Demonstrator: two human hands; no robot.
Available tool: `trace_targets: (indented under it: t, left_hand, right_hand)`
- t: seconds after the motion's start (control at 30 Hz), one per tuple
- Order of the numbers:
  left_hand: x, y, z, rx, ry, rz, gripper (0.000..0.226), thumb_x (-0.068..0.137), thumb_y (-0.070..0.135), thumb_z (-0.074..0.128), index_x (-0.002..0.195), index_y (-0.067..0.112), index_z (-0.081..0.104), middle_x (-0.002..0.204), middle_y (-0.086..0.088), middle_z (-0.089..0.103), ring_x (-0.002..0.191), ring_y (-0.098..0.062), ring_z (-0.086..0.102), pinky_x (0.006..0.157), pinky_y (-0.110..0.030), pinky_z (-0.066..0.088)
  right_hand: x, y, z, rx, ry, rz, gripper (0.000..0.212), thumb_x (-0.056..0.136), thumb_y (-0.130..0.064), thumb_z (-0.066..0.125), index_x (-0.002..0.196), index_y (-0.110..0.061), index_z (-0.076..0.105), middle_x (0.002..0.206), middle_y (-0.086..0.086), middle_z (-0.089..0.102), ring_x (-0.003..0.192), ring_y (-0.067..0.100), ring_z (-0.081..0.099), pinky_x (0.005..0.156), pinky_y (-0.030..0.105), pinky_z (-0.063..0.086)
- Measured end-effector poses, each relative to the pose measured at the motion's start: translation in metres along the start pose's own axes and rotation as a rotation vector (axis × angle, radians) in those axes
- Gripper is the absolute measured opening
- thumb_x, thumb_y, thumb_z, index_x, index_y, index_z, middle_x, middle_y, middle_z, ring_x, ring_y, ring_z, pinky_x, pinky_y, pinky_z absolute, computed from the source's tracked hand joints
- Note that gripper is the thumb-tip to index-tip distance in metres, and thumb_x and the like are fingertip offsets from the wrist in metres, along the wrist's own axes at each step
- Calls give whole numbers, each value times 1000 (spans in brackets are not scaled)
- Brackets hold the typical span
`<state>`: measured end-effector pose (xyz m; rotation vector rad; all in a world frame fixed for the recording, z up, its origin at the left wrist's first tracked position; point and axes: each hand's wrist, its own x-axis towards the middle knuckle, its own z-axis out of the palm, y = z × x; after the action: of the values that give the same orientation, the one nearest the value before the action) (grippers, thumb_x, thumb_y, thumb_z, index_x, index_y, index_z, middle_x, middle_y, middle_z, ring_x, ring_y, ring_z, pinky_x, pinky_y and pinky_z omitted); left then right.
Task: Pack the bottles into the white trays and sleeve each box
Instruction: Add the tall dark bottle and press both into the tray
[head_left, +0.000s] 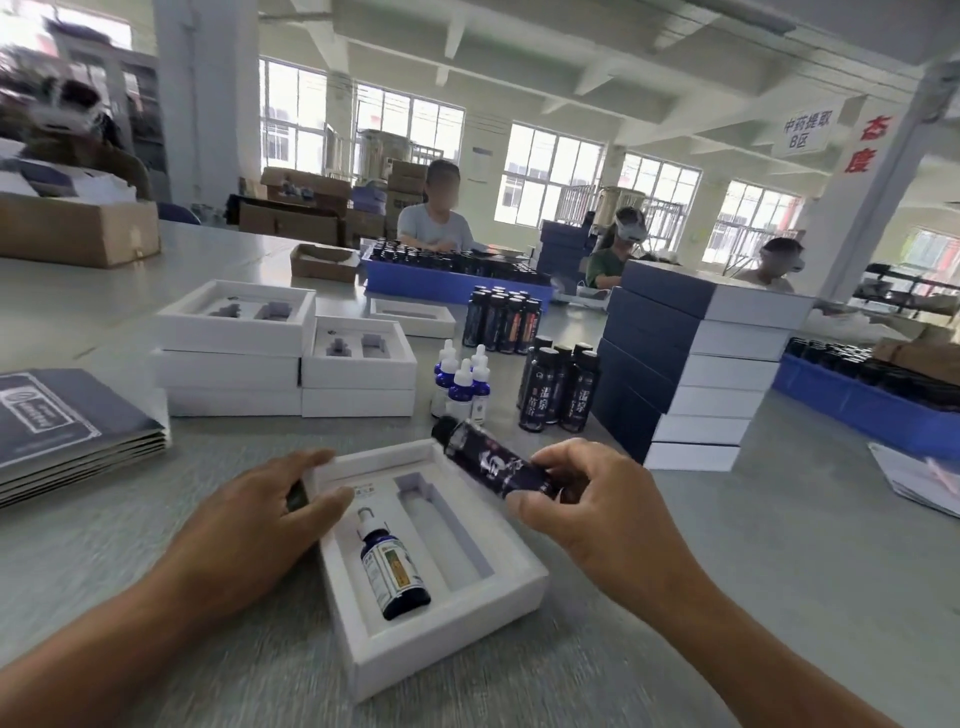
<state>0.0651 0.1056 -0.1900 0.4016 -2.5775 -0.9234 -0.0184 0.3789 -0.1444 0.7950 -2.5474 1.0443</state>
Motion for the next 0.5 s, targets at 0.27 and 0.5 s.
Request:
trace_targets:
  t: [0.27, 0.5]
  left_hand:
    - [2, -4, 2, 18, 21, 14, 56, 91, 59, 54, 143, 40, 44, 141, 4, 55, 101, -4, 44, 85, -27, 37]
    - [1, -4, 1, 0, 26, 29, 56, 91, 57, 55, 142, 38, 46, 138, 2, 57, 100, -6, 48, 84, -27, 38]
  right_hand:
    - [-21, -23, 25, -279, -61, -175, 41, 80, -57, 66, 114, -34, 59, 96, -19, 45, 80, -3, 47, 67, 13, 39]
    - [-24, -24, 25, -247, -66, -190, 48, 77, -70, 57, 114, -38, 60, 92, -24, 48, 78, -8, 47, 65, 11, 35]
